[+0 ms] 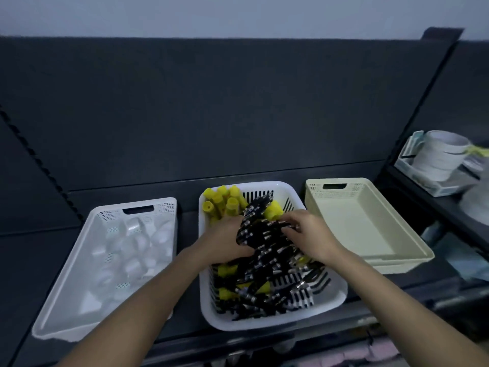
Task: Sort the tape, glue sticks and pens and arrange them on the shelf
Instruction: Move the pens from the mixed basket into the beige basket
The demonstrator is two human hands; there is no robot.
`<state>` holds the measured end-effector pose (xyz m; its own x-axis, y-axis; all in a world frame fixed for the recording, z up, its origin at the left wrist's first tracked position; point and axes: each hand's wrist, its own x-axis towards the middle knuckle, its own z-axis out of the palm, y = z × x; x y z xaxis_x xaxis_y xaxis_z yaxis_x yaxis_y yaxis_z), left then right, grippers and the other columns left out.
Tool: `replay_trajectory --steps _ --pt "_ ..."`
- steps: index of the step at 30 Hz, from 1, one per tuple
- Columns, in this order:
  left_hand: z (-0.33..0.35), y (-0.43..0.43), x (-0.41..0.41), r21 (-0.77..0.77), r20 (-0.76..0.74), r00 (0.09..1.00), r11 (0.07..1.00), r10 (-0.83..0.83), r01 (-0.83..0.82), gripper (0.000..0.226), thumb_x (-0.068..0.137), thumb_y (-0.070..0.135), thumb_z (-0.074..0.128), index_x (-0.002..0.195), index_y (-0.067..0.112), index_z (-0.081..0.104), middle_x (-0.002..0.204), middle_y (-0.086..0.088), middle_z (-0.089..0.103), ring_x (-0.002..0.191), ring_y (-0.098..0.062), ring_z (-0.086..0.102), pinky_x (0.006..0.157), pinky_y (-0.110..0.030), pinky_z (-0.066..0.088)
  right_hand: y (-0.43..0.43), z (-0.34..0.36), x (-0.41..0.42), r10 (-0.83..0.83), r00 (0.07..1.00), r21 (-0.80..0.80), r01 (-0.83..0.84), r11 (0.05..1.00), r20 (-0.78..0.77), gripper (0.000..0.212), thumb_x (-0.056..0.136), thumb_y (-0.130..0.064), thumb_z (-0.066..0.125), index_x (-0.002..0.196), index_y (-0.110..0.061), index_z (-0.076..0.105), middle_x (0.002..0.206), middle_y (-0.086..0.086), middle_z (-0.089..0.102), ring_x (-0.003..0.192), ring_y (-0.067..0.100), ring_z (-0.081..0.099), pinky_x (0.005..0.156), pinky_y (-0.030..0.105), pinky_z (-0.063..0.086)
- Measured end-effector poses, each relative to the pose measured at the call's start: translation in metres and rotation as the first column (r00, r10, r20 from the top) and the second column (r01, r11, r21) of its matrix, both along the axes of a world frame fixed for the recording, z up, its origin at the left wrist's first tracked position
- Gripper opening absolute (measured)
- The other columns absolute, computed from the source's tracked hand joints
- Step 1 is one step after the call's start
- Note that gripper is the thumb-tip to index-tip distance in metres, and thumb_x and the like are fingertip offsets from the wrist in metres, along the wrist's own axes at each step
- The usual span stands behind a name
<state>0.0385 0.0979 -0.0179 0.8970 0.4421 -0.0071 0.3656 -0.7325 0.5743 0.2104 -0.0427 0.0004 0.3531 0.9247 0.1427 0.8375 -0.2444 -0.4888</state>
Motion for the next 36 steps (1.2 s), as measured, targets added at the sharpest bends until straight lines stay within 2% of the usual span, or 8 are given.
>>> replay_trajectory --steps 2,7,16,19,23,26,30,36 --pt "-0.005 0.0 0.011 0.058 -0.125 0.991 0.998 0.044 -0.037 0.062 0.077 0.039 0.075 0.129 0.022 0.047 0.122 -0.002 0.053 0.111 -0.021 0.052 0.088 -0.037 0.049 -0.002 0.0 0.008 0.028 1.0 -0.003 -0.028 1.0 -0.002 0.027 0.092 -0.019 0.059 0.118 -0.015 0.064 0.117 0.002 0.064 0.107 0.016 0.057 0.08 0.015 0.035" --pt "-0.012 -0.001 0.024 0.206 -0.216 0.959 0.969 0.184 -0.139 0.075 0.073 0.037 0.075 0.137 0.016 0.041 0.125 -0.01 0.049 0.111 -0.028 0.05 0.089 -0.039 0.047 0.002 -0.001 0.029 0.103 0.992 -0.02 -0.104 0.994 -0.068 0.026 0.092 -0.021 0.057 0.117 -0.017 0.063 0.114 0.0 0.063 0.104 0.016 0.057 0.086 0.025 0.044" --pt "-0.019 -0.014 0.034 0.308 -0.212 0.91 0.908 0.356 -0.284 0.049 0.088 0.03 0.061 0.126 0.008 0.04 0.115 -0.013 0.053 0.103 -0.031 0.053 0.072 -0.035 0.043 0.016 -0.009 0.05 0.243 0.963 0.02 -0.242 0.97 -0.12 0.028 0.092 -0.022 0.058 0.12 -0.017 0.061 0.115 -0.001 0.062 0.093 0.002 0.049 0.073 0.005 0.033" --pt "-0.019 -0.016 0.03 0.22 -0.092 0.916 0.905 0.39 -0.363 0.034 0.091 0.025 0.059 0.117 0.009 0.044 0.112 -0.01 0.055 0.1 -0.029 0.055 0.079 -0.039 0.047 0.018 -0.009 0.056 0.281 0.952 0.043 -0.278 0.96 -0.125 0.028 0.092 -0.021 0.058 0.12 -0.017 0.062 0.113 -0.002 0.062 0.092 0.001 0.05 0.069 0.0 0.035" --pt "-0.017 -0.023 0.021 0.167 0.172 0.874 0.861 0.455 -0.481 0.021 0.092 0.025 0.06 0.098 0.021 0.041 0.085 0.006 0.047 0.078 -0.018 0.052 0.059 -0.027 0.033 0.02 -0.01 0.059 0.312 0.943 0.068 -0.306 0.95 -0.113 0.028 0.092 -0.02 0.059 0.119 -0.016 0.062 0.113 0.001 0.062 0.092 0.002 0.052 0.07 -0.004 0.034" --pt "-0.013 -0.029 0.016 0.079 0.32 0.788 0.814 0.527 -0.576 0.024 0.091 0.021 0.062 0.086 0.026 0.039 0.073 0.011 0.045 0.064 -0.006 0.046 0.053 -0.015 0.033 0.022 -0.007 0.055 0.408 0.91 0.032 -0.406 0.913 -0.078 0.035 0.09 -0.026 0.061 0.124 -0.018 0.058 0.121 0.0 0.058 0.107 0.01 0.053 0.082 0.006 0.036" --pt "-0.008 -0.031 0.009 -0.113 0.334 0.718 0.782 0.61 -0.612 0.02 0.088 0.02 0.066 0.085 0.027 0.047 0.067 0.003 0.056 0.05 -0.006 0.049 0.046 -0.015 0.036 0.029 -0.005 0.039 0.567 0.821 -0.174 -0.551 0.816 0.06 0.053 0.085 -0.037 0.064 0.132 -0.019 0.049 0.127 0.0 0.051 0.116 0.018 0.049 0.092 0.033 0.045" --pt "-0.008 -0.025 0.0 -0.548 0.299 0.572 0.628 0.764 -0.553 0.013 0.085 0.009 0.067 0.082 0.017 0.058 0.071 0.0 0.061 0.065 -0.015 0.057 0.06 -0.028 0.046 0.045 -0.007 0.01 0.665 0.721 -0.41 -0.557 0.723 0.194 0.075 0.078 -0.021 0.066 0.143 -0.008 0.031 0.137 0.01 0.04 0.125 0.027 0.039 0.097 0.037 0.044"
